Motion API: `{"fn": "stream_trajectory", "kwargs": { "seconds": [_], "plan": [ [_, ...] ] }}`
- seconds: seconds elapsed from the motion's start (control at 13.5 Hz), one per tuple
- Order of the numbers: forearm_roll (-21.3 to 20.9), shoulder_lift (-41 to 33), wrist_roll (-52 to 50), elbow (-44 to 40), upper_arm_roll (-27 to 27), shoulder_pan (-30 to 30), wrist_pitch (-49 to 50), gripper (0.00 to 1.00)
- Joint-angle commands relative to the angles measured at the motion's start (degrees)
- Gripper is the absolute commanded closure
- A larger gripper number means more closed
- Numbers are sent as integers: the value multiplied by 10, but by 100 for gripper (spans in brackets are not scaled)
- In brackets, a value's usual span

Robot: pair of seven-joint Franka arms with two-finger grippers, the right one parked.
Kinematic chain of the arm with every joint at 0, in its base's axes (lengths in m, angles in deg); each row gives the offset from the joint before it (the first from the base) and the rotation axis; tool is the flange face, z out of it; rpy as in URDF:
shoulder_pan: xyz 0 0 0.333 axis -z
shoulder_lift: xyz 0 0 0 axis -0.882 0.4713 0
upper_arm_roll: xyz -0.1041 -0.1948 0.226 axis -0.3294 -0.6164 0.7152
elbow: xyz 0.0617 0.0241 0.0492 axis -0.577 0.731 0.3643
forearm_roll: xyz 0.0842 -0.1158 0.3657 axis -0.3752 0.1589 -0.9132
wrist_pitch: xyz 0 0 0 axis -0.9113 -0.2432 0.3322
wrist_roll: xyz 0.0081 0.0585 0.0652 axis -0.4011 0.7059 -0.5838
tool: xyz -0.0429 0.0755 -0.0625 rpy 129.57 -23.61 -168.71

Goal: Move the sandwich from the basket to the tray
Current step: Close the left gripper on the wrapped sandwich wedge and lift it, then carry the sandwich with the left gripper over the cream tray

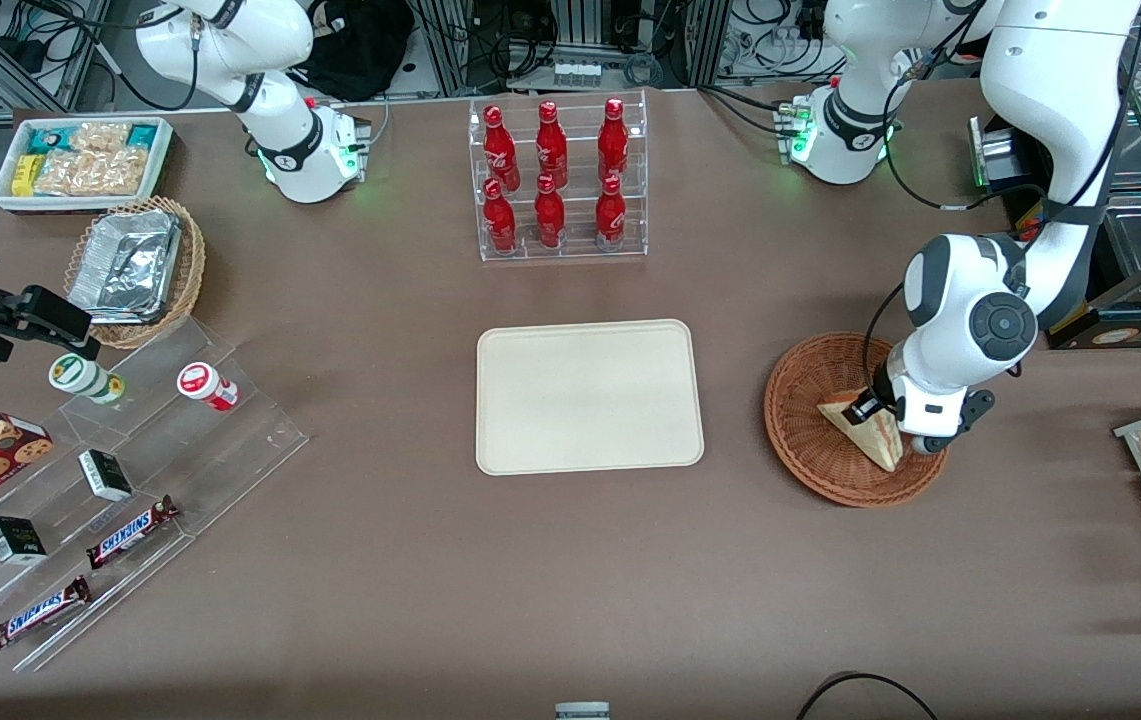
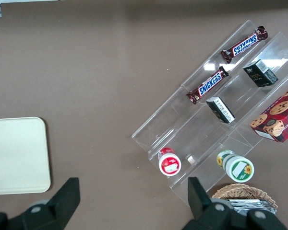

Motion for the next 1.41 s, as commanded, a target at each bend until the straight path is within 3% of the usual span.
{"fn": "stream_trajectory", "kwargs": {
  "seconds": [0.0, 0.37, 0.59, 1.11, 1.33],
  "plan": [
    [-7, -6, -11, -18, 1, 1, 7, 92],
    [-7, -27, -15, -132, 0, 14, 171, 92],
    [-7, -21, -50, -227, 0, 66, 268, 92],
    [-8, 13, -128, -290, -1, 245, 283, 92],
    [-7, 71, -132, -335, -1, 313, 281, 92]
  ]
}}
